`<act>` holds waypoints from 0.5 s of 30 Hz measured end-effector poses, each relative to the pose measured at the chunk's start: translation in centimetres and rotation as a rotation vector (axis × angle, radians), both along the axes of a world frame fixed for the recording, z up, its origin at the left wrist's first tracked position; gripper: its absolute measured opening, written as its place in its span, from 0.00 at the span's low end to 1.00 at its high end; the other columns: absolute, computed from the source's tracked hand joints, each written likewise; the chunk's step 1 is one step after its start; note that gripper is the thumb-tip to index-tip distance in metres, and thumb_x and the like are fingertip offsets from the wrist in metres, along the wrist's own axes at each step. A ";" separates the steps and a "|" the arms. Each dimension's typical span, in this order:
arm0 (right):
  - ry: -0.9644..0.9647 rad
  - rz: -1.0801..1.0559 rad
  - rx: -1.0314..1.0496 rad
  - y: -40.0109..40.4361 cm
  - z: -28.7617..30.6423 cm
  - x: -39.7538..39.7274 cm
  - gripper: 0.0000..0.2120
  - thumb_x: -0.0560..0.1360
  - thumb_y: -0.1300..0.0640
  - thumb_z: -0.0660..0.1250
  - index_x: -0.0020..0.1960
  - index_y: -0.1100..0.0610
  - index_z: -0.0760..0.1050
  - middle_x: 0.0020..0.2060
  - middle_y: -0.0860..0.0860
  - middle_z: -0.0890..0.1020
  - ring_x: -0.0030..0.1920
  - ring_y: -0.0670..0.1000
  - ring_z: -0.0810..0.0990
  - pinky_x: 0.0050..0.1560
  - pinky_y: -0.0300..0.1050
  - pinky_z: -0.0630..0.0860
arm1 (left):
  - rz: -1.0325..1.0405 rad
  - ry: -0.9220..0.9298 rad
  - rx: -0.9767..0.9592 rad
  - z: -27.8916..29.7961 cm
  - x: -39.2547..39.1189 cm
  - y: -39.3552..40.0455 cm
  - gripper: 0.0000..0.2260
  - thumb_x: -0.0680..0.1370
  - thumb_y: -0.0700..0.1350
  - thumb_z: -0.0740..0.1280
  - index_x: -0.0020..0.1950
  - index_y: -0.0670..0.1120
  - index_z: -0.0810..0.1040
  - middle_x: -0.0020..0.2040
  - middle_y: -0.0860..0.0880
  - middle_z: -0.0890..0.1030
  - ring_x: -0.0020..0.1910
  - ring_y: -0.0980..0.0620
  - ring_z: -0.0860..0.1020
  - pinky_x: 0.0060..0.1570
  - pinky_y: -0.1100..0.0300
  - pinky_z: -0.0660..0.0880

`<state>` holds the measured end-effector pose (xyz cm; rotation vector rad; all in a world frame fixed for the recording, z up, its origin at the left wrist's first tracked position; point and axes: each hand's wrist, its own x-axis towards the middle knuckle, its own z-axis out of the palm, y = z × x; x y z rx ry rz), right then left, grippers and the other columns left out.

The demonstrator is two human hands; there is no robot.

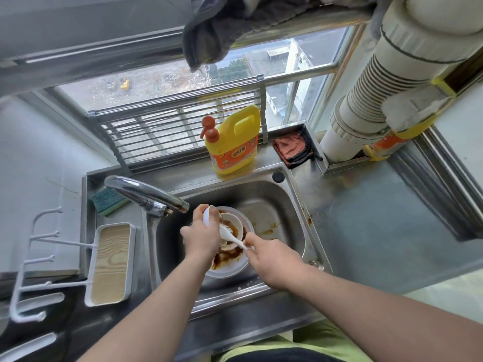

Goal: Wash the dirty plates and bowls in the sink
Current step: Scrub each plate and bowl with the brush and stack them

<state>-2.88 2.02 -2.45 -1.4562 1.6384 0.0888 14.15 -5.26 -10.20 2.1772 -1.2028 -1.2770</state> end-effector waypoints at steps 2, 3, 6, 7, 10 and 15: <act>0.003 0.029 -0.021 0.6 0.4 -0.1 0.06 0.87 0.45 0.53 0.60 0.43 0.66 0.47 0.53 0.82 0.43 0.57 0.79 0.42 0.52 0.76 | -0.073 -0.065 -0.033 0.3 -0.5 0.0 0.22 0.79 0.73 0.57 0.71 0.69 0.68 0.61 0.45 0.65 0.58 0.43 0.73 0.66 0.43 0.75; -0.037 0.007 -0.032 0.6 0.4 0.0 0.06 0.87 0.45 0.54 0.61 0.43 0.67 0.46 0.52 0.81 0.42 0.55 0.79 0.41 0.51 0.74 | -0.112 -0.105 -0.050 0.5 -0.8 0.1 0.22 0.80 0.71 0.58 0.73 0.68 0.68 0.62 0.45 0.65 0.61 0.42 0.71 0.68 0.45 0.73; -0.096 -0.060 -0.023 0.4 -0.6 -1.1 0.06 0.87 0.44 0.55 0.61 0.40 0.67 0.45 0.50 0.80 0.40 0.53 0.78 0.41 0.50 0.72 | -0.263 -0.220 -0.130 0.6 -1.0 0.5 0.21 0.80 0.70 0.59 0.72 0.68 0.68 0.61 0.45 0.64 0.65 0.41 0.66 0.68 0.45 0.71; -0.064 -0.054 -0.025 0.4 -1.0 -1.7 0.05 0.86 0.43 0.54 0.60 0.40 0.66 0.45 0.50 0.80 0.42 0.55 0.78 0.41 0.51 0.73 | -0.320 -0.258 -0.159 0.6 -0.8 0.5 0.21 0.80 0.71 0.59 0.72 0.68 0.68 0.59 0.46 0.64 0.64 0.41 0.66 0.66 0.45 0.72; 0.015 -0.005 -0.065 1.3 -1.7 -2.8 0.05 0.87 0.42 0.52 0.59 0.40 0.64 0.43 0.50 0.81 0.42 0.57 0.79 0.39 0.52 0.75 | -0.406 -0.352 -0.218 0.4 -0.3 0.6 0.22 0.80 0.69 0.60 0.73 0.68 0.69 0.57 0.47 0.64 0.62 0.42 0.67 0.61 0.46 0.75; -0.019 -0.004 -0.091 2.2 -2.2 -3.3 0.08 0.87 0.42 0.53 0.64 0.39 0.65 0.42 0.48 0.79 0.41 0.57 0.76 0.40 0.51 0.73 | -0.394 -0.240 -0.269 -0.1 -1.1 1.3 0.26 0.78 0.70 0.59 0.75 0.64 0.71 0.57 0.46 0.66 0.60 0.45 0.71 0.65 0.49 0.72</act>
